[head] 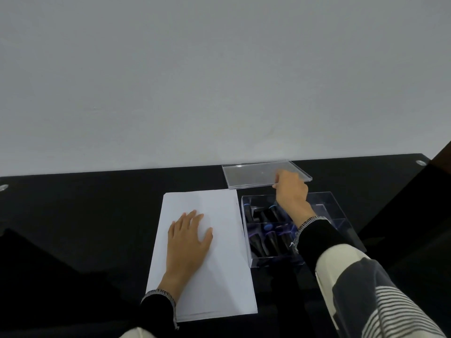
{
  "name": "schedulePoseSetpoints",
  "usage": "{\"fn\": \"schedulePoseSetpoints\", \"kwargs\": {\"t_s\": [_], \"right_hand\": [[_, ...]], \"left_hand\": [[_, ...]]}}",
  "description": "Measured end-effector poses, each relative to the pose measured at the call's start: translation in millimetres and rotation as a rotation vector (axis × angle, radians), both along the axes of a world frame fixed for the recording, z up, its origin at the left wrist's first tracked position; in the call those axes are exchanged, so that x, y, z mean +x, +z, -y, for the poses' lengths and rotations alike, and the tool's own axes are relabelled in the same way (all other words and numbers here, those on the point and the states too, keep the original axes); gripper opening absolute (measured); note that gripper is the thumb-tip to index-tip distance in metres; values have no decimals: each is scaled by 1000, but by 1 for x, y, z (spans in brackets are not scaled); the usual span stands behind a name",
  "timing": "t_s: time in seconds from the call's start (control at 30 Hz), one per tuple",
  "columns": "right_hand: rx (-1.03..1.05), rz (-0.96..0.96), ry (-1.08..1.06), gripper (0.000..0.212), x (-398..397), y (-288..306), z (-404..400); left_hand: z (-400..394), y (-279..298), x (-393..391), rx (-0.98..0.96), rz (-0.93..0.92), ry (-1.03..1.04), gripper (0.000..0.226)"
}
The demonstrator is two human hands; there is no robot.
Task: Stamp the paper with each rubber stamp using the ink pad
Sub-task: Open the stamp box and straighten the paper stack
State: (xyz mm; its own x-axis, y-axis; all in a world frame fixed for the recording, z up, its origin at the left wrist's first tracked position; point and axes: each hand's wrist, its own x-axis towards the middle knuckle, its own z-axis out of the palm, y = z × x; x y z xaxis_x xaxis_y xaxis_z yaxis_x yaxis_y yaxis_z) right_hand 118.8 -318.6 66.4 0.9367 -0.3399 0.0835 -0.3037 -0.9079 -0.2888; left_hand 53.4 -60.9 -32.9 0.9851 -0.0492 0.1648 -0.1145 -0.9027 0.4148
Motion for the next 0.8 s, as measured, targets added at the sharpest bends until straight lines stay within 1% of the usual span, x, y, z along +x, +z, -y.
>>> {"fn": "schedulePoseSetpoints", "kwargs": {"t_s": [0.13,0.2,0.3,0.4,0.43,0.47,0.53,0.57,0.63,0.67,0.7,0.77,0.8], "right_hand": [[-207,-13,106,15,-2,-2,10],[-258,-68,147,15,-2,0,17],[-235,-160,202,16,4,6,24],[-160,-188,245,8,10,10,29],[-135,-204,245,13,12,10,32],[-108,-229,240,16,14,10,33],[-46,-279,229,15,20,9,36],[-16,-304,223,15,24,8,37],[31,-347,200,16,30,6,39],[33,-375,194,12,31,6,38],[28,-401,185,12,33,5,39],[17,-427,150,28,36,2,37],[20,-425,130,30,36,2,36]], "left_hand": [[-1,0,-1,6,1,-2,78],[0,0,-1,1,3,-3,77],[0,-1,-1,2,10,-2,76],[0,-1,0,-7,9,-3,75],[0,-1,0,-7,4,-4,74],[0,-1,0,-6,-1,-4,70],[0,-2,1,0,-4,-2,58],[0,-2,1,0,-3,-2,58],[-1,-2,0,-1,6,-3,66],[0,-3,0,-4,14,-3,70],[0,-3,0,-8,22,-2,72],[0,-3,0,-3,28,3,73],[0,-3,0,2,28,7,74]]}}
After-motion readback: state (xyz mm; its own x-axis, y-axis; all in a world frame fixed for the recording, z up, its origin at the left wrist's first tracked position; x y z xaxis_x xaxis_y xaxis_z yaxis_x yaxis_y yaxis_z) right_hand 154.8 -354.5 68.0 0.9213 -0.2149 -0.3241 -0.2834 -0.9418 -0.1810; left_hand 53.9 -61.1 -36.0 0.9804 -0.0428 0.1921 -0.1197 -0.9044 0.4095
